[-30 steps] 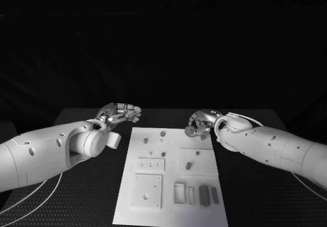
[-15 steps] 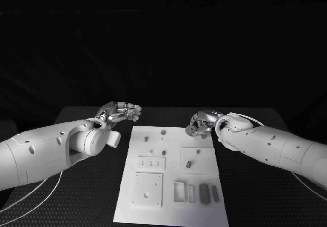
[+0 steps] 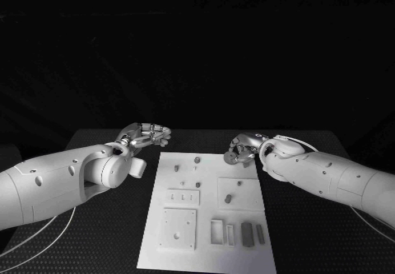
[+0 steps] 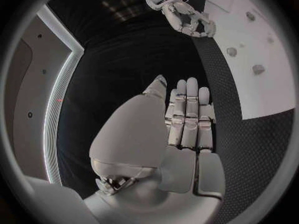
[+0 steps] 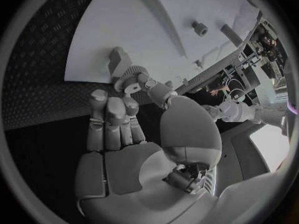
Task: Assemble the parts on the task board
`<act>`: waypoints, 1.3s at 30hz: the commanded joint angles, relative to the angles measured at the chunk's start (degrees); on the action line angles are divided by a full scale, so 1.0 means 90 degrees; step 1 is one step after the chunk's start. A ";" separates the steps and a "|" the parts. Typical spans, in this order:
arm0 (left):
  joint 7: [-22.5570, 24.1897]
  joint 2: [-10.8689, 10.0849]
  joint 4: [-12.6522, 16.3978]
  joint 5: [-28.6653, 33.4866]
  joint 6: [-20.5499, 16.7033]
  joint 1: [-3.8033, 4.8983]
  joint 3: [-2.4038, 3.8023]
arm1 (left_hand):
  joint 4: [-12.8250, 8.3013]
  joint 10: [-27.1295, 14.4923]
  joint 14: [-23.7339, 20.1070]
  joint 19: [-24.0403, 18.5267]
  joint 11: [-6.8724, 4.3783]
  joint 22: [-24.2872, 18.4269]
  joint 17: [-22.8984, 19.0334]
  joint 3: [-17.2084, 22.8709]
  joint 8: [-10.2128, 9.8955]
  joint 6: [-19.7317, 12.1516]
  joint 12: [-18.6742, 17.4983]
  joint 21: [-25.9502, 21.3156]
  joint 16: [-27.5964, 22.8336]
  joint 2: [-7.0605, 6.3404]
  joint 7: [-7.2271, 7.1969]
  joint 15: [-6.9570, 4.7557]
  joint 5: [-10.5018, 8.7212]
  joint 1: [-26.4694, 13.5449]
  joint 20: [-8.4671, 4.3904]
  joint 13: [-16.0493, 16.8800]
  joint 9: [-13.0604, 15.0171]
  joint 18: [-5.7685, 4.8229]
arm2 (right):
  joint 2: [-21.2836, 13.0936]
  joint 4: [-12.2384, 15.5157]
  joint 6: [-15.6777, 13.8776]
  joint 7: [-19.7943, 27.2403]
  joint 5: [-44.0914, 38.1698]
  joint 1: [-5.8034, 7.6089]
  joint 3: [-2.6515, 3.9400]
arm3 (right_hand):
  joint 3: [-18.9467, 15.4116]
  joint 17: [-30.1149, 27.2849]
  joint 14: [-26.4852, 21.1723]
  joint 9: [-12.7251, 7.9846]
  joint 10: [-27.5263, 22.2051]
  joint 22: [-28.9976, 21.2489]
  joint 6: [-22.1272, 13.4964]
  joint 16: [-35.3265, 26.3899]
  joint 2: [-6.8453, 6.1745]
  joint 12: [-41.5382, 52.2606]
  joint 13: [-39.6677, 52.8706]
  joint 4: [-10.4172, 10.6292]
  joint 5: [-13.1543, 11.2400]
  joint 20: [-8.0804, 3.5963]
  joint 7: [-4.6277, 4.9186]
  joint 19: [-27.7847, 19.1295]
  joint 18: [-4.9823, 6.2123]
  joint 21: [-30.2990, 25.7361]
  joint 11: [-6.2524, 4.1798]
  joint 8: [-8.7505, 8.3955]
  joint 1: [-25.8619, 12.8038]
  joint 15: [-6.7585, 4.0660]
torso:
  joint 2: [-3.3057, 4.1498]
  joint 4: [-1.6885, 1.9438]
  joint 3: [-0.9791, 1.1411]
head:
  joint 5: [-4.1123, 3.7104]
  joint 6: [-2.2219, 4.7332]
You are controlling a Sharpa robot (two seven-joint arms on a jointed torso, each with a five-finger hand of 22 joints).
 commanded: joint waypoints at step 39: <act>0.0013 -0.0033 0.0080 -0.0008 0.0034 0.0010 0.0009 | -0.0005 0.0008 0.0020 -0.0001 0.0037 -0.0014 0.0018 0.0018 -0.0051 -0.0004 -0.0046 0.0039 -0.0041 -0.0058 0.0027 0.0011 -0.0030 -0.0012 -0.0032 -0.0010 0.0014 -0.0023 | 0.0058 -0.0051 -0.0128 0.0062 -0.0705 -0.0185 -0.0089 | 0.0604 0.0056 0.0041 0.0179 0.0018 0.0057 0.0719 -0.0065 0.0252 0.0039 -0.0148 0.0152 0.0256 -0.0039 -0.0066 -0.0045 0.0146 0.0105 -0.0170 0.0285 -0.0231 -0.0156 | -0.0001 -0.0005 -0.0005 | 0.0008 -0.0080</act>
